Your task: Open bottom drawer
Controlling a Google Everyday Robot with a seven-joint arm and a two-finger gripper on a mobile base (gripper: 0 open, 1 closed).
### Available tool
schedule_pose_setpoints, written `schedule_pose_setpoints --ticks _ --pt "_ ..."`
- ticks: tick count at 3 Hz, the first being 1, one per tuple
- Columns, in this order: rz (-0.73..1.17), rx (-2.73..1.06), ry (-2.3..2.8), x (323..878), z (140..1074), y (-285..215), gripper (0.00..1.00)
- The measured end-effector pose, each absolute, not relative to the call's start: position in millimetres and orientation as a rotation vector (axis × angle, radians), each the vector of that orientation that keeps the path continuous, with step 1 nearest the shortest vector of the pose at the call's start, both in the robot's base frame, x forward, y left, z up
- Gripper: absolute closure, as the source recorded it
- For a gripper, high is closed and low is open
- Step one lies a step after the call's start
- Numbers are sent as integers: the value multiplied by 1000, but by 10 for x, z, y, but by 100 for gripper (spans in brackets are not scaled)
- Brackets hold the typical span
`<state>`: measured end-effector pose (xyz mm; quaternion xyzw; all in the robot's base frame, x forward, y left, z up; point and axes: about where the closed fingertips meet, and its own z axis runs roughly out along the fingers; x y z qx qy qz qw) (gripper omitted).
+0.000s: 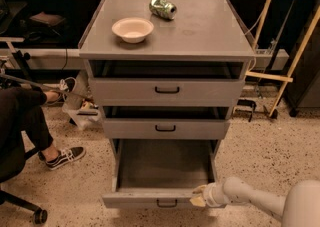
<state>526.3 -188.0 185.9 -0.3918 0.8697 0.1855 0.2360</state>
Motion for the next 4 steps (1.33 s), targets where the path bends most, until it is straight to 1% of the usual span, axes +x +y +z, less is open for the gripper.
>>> schedule_pose_setpoints --ticks 1,4 --pt "509 -1074 2385 5263 1859 -1880 81" --pt "509 -1075 2385 5263 1858 -1879 12"
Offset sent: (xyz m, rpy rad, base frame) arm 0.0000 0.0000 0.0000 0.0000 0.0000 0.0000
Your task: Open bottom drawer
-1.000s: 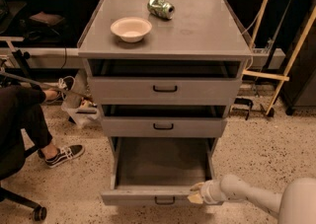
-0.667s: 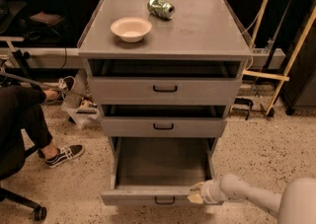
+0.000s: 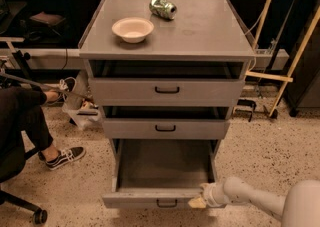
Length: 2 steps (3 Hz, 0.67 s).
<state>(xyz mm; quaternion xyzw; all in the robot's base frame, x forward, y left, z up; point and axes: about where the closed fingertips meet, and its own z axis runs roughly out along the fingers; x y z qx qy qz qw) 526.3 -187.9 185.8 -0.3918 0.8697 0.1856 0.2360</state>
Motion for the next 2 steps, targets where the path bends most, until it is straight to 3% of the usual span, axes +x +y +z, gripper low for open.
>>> schedule_pose_setpoints --ticks 1,2 --pt "509 -1075 2385 5263 1858 -1879 0" --pt "509 -1075 2385 5262 1858 -1879 0"
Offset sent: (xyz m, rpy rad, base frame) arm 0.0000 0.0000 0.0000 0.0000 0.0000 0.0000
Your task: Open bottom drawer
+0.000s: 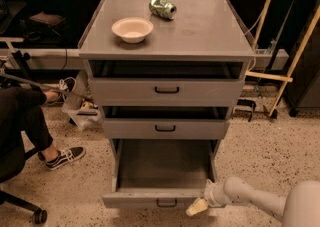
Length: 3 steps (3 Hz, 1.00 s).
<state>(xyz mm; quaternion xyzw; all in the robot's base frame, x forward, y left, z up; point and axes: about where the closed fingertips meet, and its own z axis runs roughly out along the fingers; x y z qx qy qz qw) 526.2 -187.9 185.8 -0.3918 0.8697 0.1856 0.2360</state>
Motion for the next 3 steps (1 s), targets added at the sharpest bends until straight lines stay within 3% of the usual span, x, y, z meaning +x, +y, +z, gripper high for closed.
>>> schedule_pose_setpoints --ticks 1,3 --pt "460 -1034 2386 5212 2009 -1958 0" --pt "151 -589 2442 4949 3206 -3163 0"
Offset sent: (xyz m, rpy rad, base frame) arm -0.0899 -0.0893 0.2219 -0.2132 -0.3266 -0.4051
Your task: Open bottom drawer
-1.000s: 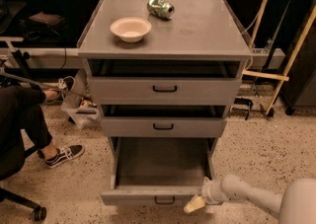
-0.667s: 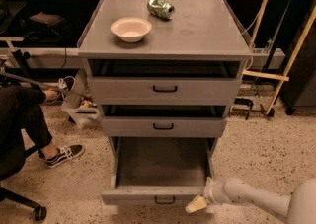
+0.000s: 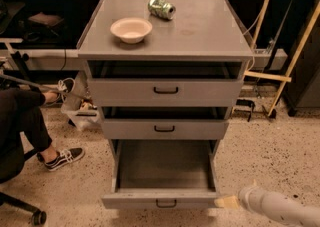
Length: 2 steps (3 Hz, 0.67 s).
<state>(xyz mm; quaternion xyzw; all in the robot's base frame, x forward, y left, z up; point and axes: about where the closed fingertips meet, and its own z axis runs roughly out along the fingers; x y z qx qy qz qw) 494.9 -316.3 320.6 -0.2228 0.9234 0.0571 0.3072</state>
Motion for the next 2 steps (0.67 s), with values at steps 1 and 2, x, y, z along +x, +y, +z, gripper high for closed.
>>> schedule_pose_setpoints --ticks 1,2 --pt "35 -292 2370 4637 4027 -3619 0" --pt "-61 -112 2241 4347 4880 -3661 0"
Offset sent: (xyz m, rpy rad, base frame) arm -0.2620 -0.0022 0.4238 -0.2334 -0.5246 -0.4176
